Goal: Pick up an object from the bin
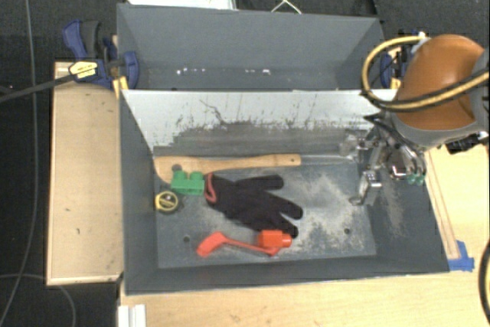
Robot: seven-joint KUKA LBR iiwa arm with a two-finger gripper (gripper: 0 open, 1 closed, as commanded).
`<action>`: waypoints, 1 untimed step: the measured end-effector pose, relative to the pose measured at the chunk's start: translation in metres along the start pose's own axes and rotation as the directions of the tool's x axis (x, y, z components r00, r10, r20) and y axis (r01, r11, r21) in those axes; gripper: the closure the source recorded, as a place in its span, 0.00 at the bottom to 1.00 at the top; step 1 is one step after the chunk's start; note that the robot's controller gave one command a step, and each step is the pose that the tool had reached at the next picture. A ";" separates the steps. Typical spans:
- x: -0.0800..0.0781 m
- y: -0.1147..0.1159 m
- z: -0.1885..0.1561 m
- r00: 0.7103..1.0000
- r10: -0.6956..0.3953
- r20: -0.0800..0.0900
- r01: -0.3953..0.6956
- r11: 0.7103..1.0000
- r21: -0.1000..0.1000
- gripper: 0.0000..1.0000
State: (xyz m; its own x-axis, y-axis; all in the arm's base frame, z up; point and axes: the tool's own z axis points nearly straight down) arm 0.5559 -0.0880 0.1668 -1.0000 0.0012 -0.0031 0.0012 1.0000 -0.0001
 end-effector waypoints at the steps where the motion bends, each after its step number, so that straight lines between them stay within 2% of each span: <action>1: 0.028 0.087 0.098 0.996 -0.089 -0.006 0.089 0.996 -0.004 0.00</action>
Offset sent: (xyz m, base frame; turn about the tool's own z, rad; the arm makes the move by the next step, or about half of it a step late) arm -0.0215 0.1047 -0.0491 -0.2857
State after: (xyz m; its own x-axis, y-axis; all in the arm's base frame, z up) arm 0.5282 -0.0009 0.0687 -0.9962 -0.0874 0.0025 -0.0874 0.9962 0.0041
